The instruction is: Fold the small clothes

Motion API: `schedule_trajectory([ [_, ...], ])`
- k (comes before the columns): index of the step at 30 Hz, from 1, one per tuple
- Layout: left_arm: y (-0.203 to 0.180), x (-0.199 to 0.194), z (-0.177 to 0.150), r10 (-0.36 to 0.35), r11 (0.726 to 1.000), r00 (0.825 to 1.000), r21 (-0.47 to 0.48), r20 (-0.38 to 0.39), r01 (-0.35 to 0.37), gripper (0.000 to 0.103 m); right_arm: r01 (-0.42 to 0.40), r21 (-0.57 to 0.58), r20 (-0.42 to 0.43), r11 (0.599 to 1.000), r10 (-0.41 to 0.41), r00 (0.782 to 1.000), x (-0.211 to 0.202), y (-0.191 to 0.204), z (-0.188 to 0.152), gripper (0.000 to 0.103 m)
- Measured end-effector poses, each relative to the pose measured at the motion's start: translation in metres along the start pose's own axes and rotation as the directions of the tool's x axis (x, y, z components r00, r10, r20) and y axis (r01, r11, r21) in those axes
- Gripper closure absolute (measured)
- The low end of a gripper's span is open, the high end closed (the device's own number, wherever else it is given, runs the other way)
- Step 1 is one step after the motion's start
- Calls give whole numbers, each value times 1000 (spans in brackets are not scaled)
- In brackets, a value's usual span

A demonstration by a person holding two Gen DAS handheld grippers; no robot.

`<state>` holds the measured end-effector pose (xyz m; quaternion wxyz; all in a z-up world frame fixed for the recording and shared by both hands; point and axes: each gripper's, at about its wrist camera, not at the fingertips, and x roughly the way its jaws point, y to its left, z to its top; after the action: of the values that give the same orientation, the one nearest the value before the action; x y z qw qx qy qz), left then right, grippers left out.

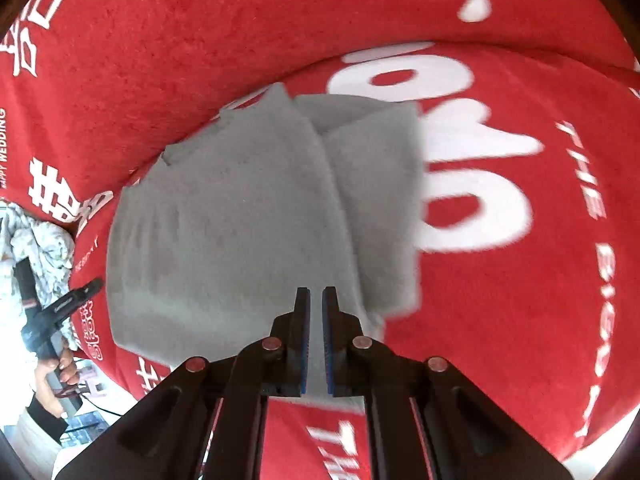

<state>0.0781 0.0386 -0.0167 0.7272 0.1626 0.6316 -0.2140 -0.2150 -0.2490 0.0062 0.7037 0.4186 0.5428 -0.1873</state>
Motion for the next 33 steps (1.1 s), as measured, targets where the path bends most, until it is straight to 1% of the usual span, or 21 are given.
schedule_trajectory([
  [1, -1, 11, 3, 23, 1000, 1000, -10, -19, -23, 77, 4, 5, -19, 1000, -4, 1000, 7, -1, 4, 96],
  [2, 3, 14, 2, 29, 999, 999, -21, -29, -30, 77, 22, 15, -45, 1000, -21, 999, 17, -5, 5, 97],
  [3, 8, 17, -1, 17, 999, 999, -36, -27, -18, 76, 25, 29, -57, 999, -23, 998, 22, -9, 5, 100],
  [5, 18, 16, -4, -6, 998, 1000, -67, -25, 4, 76, -19, 84, -45, 996, 23, 999, 18, -21, 4, 101],
  [8, 26, 6, -6, 28, 997, 999, -76, -40, -31, 76, -20, 107, -29, 994, 23, 999, 6, -28, 0, 101],
  [10, 24, -8, -4, 19, 997, 1000, -69, -14, -20, 76, -20, 85, -16, 996, 21, 1000, -4, -26, -3, 100],
  [11, 23, -12, 1, 15, 998, 1000, -59, 1, -15, 76, -30, 73, -6, 997, 31, 1000, -8, -25, -3, 97],
  [13, 18, -17, 10, -14, 999, 1000, -43, 24, 15, 76, -74, 33, 17, 997, 73, 997, -15, -16, -1, 95],
  [14, 12, -18, 15, -32, 999, 999, -34, 34, 33, 76, -92, 12, 19, 996, 92, 996, -14, -10, 2, 96],
  [16, 0, -16, 22, -64, 998, 997, -20, 47, 65, 76, -103, -10, 18, 995, 103, 995, -6, 0, 8, 96],
  [18, -10, -8, 30, -94, 995, 995, -13, 43, 94, 76, -119, 2, 10, 993, 119, 993, 6, 6, 17, 96],
  [19, -12, 1, 35, -101, 995, 994, -13, 32, 102, 76, -125, 17, 4, 992, 125, 992, 14, 6, 21, 96],
  [20, -13, 10, 37, -94, 995, 995, -13, 17, 94, 76, -124, 40, -5, 992, 124, 992, 22, 4, 23, 96],
  [22, -7, 23, 39, -96, 995, 995, -20, -4, 96, 76, -128, 97, -14, 987, 130, 991, 32, -5, 23, 96],
  [24, 1, 26, 40, -143, 989, 990, -28, -3, 143, 77, -150, 166, 2, 975, 152, 988, 34, -15, 21, 101],
  [25, 4, 25, 41, -160, 987, 987, -18, -9, 160, 76, -149, 200, 22, 969, 147, 989, 30, -20, 18, 101],
  [27, 6, 22, 42, -149, 989, 989, 6, -21, 150, 76, -109, 250, 59, 962, 97, 994, 19, -26, 11, 100],
  [29, 8, 16, 42, -99, 994, 994, 47, -41, 100, 76, -93, 283, 81, 954, 73, 994, 10, -26, 4, 96],
  [30, 9, 12, 41, -84, 994, 995, 67, -50, 87, 76, -90, 295, 98, 951, 64, 993, 4, -21, -2, 93],
  [33, 14, -1, 36, -73, 991, 995, 109, -63, 79, 76, -82, 287, 109, 955, 52, 993, -6, 1, -19, 92],
])
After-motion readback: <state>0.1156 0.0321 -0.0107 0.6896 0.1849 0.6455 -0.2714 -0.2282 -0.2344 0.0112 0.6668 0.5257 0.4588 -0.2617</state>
